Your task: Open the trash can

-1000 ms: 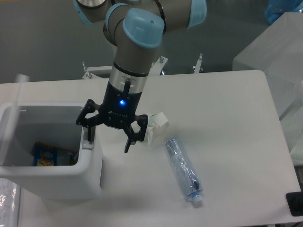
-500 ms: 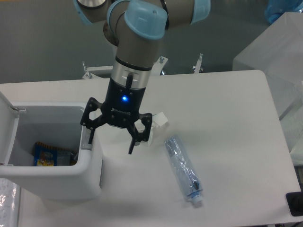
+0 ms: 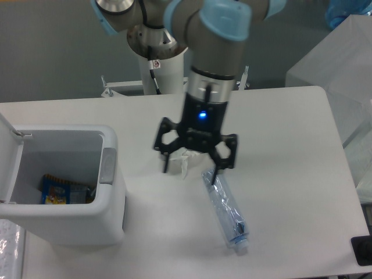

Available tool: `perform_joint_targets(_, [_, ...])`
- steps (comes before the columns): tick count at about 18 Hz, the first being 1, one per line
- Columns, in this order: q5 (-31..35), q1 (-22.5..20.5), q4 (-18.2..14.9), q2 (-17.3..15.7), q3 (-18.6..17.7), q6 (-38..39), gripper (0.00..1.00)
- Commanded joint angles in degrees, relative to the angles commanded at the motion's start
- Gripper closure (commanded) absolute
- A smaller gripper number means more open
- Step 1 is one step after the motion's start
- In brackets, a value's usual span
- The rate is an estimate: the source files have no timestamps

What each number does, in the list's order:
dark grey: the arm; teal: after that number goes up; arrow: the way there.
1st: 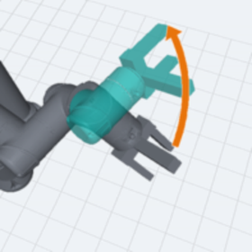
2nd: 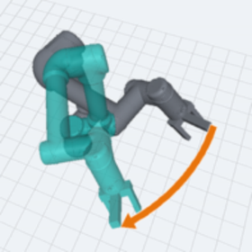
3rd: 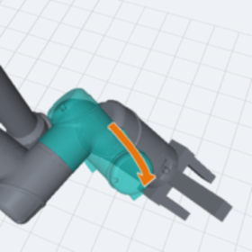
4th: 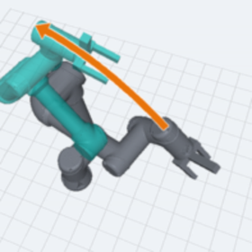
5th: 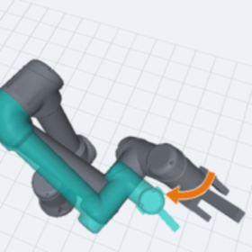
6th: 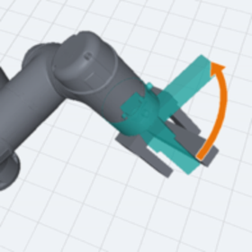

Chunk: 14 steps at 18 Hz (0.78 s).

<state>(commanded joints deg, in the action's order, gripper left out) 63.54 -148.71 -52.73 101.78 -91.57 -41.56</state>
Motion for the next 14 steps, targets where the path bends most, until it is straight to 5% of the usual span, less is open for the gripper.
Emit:
perform_joint_targets(3, [0.4, -0.5, 0.0, 0.0, -1.8, -7.0, 0.0])
perform_joint_targets(11, [15.4, -4.1, -0.2, 3.2, -5.9, -32.4, 0.0])
perform_joint_targets(14, [19.6, -3.9, -0.2, 3.6, -6.5, -35.7, 0.0])
